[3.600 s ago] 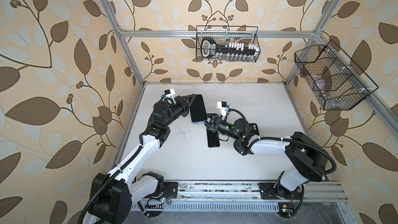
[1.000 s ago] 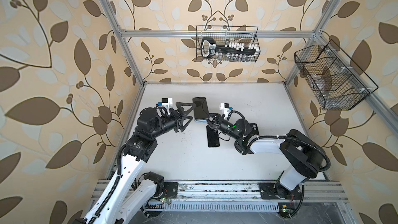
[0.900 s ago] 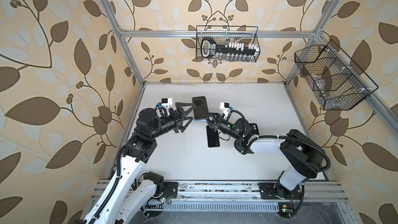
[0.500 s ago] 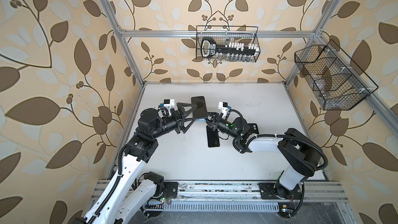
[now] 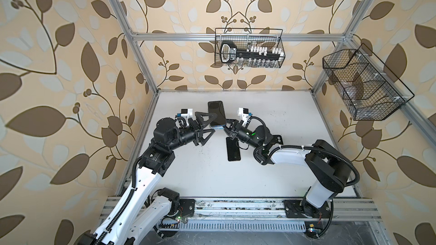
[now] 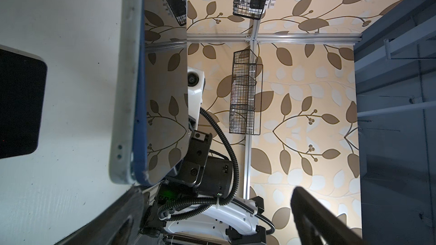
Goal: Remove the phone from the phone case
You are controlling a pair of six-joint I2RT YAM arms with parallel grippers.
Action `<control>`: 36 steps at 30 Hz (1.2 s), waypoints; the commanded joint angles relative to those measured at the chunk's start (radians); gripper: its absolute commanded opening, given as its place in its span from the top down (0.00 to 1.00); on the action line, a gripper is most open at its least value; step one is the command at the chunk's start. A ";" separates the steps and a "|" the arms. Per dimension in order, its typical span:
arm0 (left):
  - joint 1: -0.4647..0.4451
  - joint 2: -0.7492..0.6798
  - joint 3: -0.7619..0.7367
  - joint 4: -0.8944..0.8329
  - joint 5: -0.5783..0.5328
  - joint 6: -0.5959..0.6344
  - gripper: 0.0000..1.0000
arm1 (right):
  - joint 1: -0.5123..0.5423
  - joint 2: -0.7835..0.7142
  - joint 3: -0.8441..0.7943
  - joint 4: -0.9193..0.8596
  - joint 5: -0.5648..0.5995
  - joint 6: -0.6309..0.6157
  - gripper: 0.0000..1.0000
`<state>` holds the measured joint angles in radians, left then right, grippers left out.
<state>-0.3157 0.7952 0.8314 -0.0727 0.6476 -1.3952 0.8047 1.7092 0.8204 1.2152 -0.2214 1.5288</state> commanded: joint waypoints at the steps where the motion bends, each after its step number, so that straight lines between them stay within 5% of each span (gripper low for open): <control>1: -0.010 0.005 -0.008 0.074 -0.003 -0.012 0.01 | 0.011 0.012 0.038 0.082 -0.009 0.010 1.00; 18: -0.010 0.022 -0.016 0.066 -0.050 0.012 0.02 | 0.034 0.024 0.025 0.116 0.002 0.021 1.00; 36: -0.010 0.049 0.002 -0.041 -0.119 0.118 0.44 | 0.045 0.034 0.014 0.158 0.008 0.031 1.00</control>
<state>-0.3214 0.8444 0.8150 -0.1074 0.5594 -1.3201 0.8371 1.7443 0.8204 1.2434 -0.2096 1.5295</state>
